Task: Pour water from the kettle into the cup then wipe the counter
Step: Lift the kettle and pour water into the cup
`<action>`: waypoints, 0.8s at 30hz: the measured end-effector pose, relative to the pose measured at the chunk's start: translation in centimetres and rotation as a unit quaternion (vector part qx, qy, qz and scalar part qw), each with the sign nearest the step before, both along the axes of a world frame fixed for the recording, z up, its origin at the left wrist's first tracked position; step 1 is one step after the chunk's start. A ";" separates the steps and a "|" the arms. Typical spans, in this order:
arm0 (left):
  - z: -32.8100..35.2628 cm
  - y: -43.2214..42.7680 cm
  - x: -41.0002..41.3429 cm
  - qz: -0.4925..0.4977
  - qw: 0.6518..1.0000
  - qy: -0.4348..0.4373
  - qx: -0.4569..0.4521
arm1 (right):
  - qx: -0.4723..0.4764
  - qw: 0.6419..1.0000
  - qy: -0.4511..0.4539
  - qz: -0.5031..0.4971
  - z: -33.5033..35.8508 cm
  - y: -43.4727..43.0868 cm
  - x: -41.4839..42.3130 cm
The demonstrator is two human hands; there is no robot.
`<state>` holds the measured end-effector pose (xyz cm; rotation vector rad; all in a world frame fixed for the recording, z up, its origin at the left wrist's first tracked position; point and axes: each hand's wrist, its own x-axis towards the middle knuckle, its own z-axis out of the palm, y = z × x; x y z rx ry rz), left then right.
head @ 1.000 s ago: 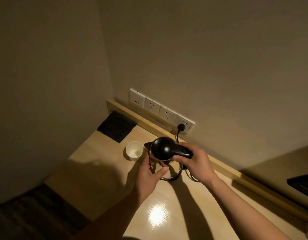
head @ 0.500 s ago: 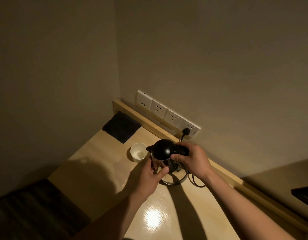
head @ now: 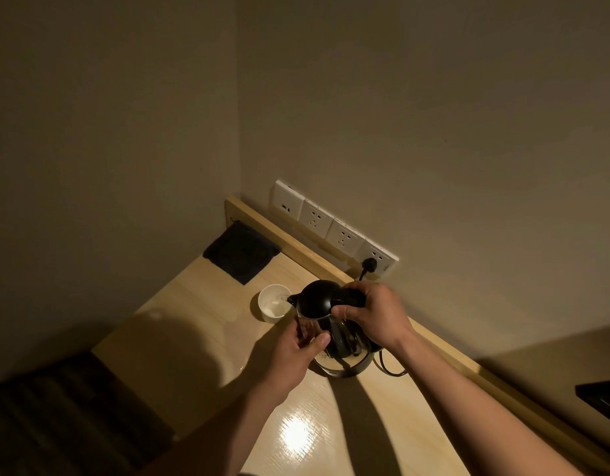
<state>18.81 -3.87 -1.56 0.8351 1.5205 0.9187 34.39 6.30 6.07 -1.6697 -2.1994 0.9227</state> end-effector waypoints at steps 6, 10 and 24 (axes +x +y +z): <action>-0.3 0.2 0.1 0.001 1.000 -0.006 0.004 | -0.001 1.000 -0.008 0.008 0.1 0.5 -0.2; -0.6 0.3 0.2 0.004 1.000 -0.015 0.004 | 0.004 1.000 -0.021 0.013 0.1 0.7 -0.3; -0.3 0.5 0.5 -0.003 0.999 -0.040 -0.006 | 0.010 0.999 -0.048 0.017 0.7 1.3 -0.6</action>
